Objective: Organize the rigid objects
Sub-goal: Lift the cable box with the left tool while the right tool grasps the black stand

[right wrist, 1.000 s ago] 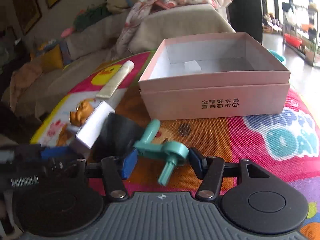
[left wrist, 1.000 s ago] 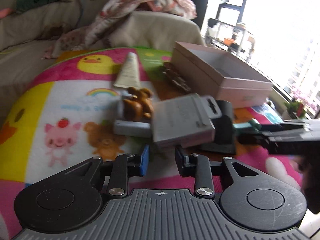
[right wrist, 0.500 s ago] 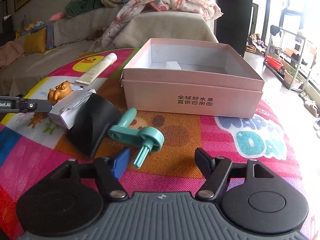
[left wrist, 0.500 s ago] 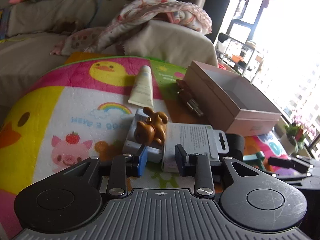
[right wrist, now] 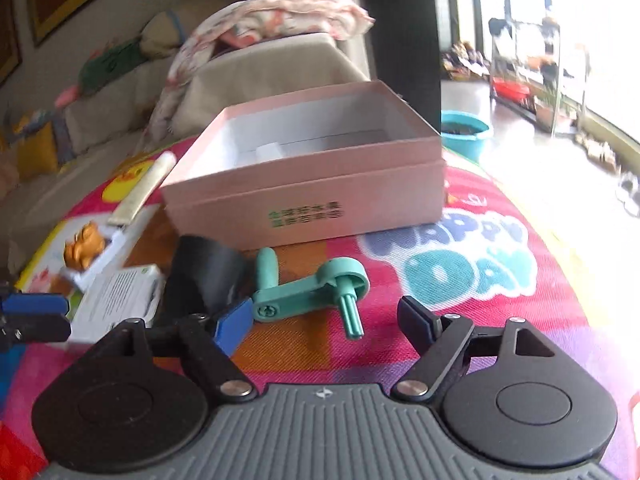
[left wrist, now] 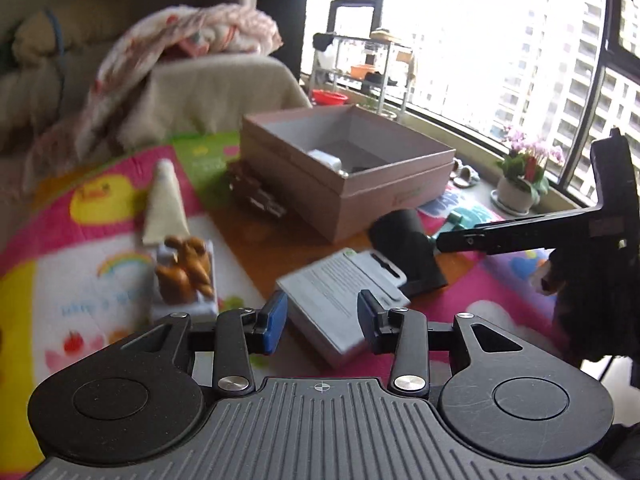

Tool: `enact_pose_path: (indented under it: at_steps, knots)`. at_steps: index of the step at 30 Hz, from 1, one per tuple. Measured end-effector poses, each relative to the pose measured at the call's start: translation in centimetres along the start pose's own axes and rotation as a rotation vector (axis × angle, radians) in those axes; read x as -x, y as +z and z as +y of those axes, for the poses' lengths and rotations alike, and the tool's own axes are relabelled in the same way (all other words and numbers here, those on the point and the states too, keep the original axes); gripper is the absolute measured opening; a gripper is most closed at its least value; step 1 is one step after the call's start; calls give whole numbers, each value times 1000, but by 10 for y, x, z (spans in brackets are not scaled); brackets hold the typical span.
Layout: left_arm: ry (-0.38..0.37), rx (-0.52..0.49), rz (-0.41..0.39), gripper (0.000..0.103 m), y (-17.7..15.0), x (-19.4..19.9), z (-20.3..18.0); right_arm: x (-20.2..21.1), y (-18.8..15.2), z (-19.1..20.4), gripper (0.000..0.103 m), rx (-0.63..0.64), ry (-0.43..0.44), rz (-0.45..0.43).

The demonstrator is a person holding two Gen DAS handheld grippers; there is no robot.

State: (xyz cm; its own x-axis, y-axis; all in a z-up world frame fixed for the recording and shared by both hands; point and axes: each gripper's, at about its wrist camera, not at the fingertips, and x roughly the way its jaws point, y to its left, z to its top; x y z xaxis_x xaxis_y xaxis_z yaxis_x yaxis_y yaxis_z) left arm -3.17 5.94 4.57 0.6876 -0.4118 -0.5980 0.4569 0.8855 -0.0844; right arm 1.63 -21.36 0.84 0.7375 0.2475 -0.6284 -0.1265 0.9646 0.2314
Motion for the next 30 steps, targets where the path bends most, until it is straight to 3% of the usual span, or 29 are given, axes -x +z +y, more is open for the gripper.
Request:
enact_pose_path:
  at_steps: [5,9,14,18,22,25,26,28,30]
  knots:
    - [15,4,-18,43,19,-19,9,-2,-3,5,86,24,-5,-6]
    - [-45,30,97,44,12,-37,18,-1,-3,3,86,11,6,-9]
    - [-95,-52,120,48,-6,-14,-7,-1,-3,-1,88,-8,24,-13]
    - [0,-190,95,47,-14,7,-40,-1,-3,0,89,-4,24,-11]
    - [-6,-324,120,48,-20,4,-69,-1,-3,0,89,-9,27,-12]
    - [-13,-387,125,61,-25,-5,-80,-1,-3,0,89,-10,28,-13]
    - [-35,-383,136,75,-24,-7,-82,-1,-3,-1,89,-11,29,-13]
    - [-91,-380,162,94,-24,-12,-87,0,-3,-1,89,-14,30,-14]
    - [-88,-420,164,97,-26,-16,-94,0,-3,-2,89,-16,31,-15]
